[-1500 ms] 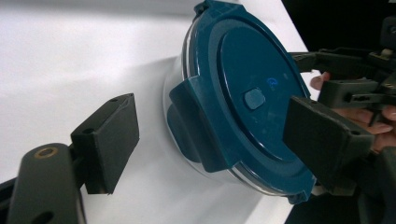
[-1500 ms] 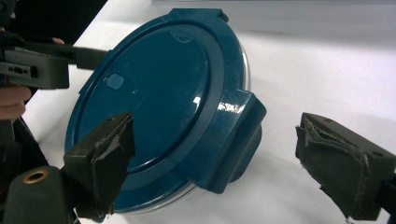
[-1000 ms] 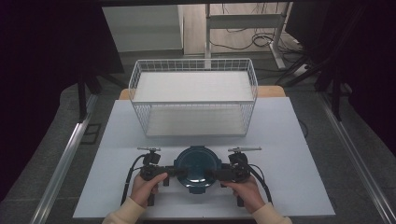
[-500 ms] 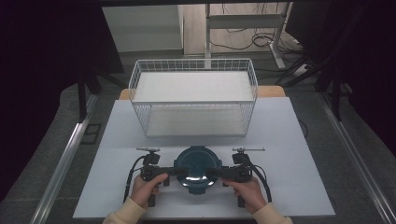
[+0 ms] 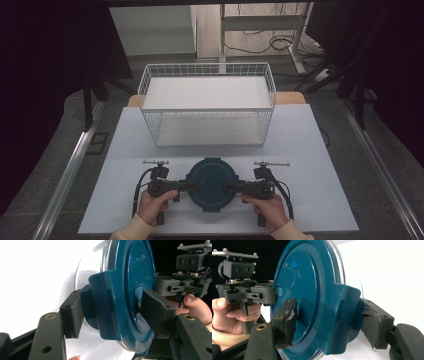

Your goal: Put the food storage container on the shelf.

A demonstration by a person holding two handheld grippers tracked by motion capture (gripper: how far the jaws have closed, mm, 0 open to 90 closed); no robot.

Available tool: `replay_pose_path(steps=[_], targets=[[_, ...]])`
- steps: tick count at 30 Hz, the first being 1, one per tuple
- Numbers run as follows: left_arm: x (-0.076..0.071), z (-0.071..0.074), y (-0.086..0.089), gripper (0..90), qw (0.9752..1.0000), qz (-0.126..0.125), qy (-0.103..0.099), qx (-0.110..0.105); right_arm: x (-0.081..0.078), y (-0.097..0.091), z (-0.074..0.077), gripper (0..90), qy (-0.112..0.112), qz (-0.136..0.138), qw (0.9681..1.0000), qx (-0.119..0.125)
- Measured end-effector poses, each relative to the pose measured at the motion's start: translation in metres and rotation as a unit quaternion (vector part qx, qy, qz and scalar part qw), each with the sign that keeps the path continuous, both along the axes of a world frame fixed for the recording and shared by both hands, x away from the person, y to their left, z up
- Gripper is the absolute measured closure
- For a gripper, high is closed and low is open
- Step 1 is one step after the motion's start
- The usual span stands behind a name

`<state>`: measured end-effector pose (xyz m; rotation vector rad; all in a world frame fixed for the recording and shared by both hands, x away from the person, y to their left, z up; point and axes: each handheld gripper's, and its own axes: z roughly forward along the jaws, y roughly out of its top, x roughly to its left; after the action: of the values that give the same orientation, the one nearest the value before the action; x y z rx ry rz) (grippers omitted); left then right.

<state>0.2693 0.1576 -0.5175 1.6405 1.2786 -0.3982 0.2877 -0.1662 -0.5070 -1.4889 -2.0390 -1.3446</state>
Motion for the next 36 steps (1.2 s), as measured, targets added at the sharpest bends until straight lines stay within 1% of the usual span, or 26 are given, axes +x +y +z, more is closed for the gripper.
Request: replay_pose_path(steps=[1, 4, 6, 11, 17, 20, 23, 25, 26, 27, 29, 31, 36], targets=[[-0.002, 0.001, 0.0, 38.7, 1.0, 0.001, -0.001, 0.0, -0.002, 0.0, 0.001, 35.1, -0.003, -0.001, 1.0, 0.0], [-0.004, 0.002, 0.0, 39.3, 1.0, -0.002, -0.005, 0.002, -0.003, -0.001, 0.002, 36.2, -0.004, -0.001, 1.0, 0.002], [-0.005, 0.004, 0.0, 39.7, 1.0, -0.002, -0.006, 0.004, -0.005, -0.002, 0.003, 37.4, 0.002, -0.01, 0.9999, 0.006], [-0.006, 0.006, 0.002, 40.9, 1.0, -0.003, -0.008, 0.004, -0.007, -0.002, 0.005, 38.3, 0.001, -0.01, 0.9999, 0.004], [-0.007, 0.009, 0.003, 41.8, 0.9998, -0.001, -0.016, 0.008, -0.009, 0.0, 0.01, 39.8, -0.016, -0.002, 0.9999, -0.003], [-0.008, 0.011, 0.003, 41.8, 0.9998, -0.001, -0.017, 0.008, -0.009, 0.0, 0.011, 39.8, -0.017, -0.002, 0.9999, -0.002], [-0.009, 0.014, 0.003, 41.9, 0.9997, -0.001, -0.023, 0.01, -0.01, 0.0, 0.013, 39.9, -0.019, -0.001, 0.9998, 0.0], [-0.011, 0.019, 0.003, 42.0, 0.9995, 0.0, -0.03, 0.01, -0.01, 0.0, 0.017, 39.8, -0.027, 0.002, 0.9996, 0.0], [-0.011, 0.019, 0.003, 42.0, 0.9995, 0.0, -0.03, 0.01, -0.01, 0.0, 0.017, 39.8, -0.027, 0.002, 0.9996, 0.0], [-0.011, 0.02, 0.003, 42.1, 0.9995, 0.001, -0.031, 0.009, -0.011, 0.0, 0.02, 39.8, -0.033, 0.004, 0.9994, 0.0], [-0.011, 0.022, 0.004, 42.1, 0.9995, 0.0, -0.03, 0.006, -0.011, 0.0, 0.022, 39.9, -0.037, 0.004, 0.9993, -0.001], [-0.011, 0.025, 0.003, 42.2, 0.9994, 0.0, -0.034, 0.005, -0.012, 0.0, 0.026, 39.9, -0.045, 0.005, 0.999, -0.002], [-0.011, 0.031, 0.004, 42.2, 0.999, -0.001, -0.045, 0.008, -0.012, 0.0, 0.03, 39.9, -0.053, 0.006, 0.9986, -0.002]])
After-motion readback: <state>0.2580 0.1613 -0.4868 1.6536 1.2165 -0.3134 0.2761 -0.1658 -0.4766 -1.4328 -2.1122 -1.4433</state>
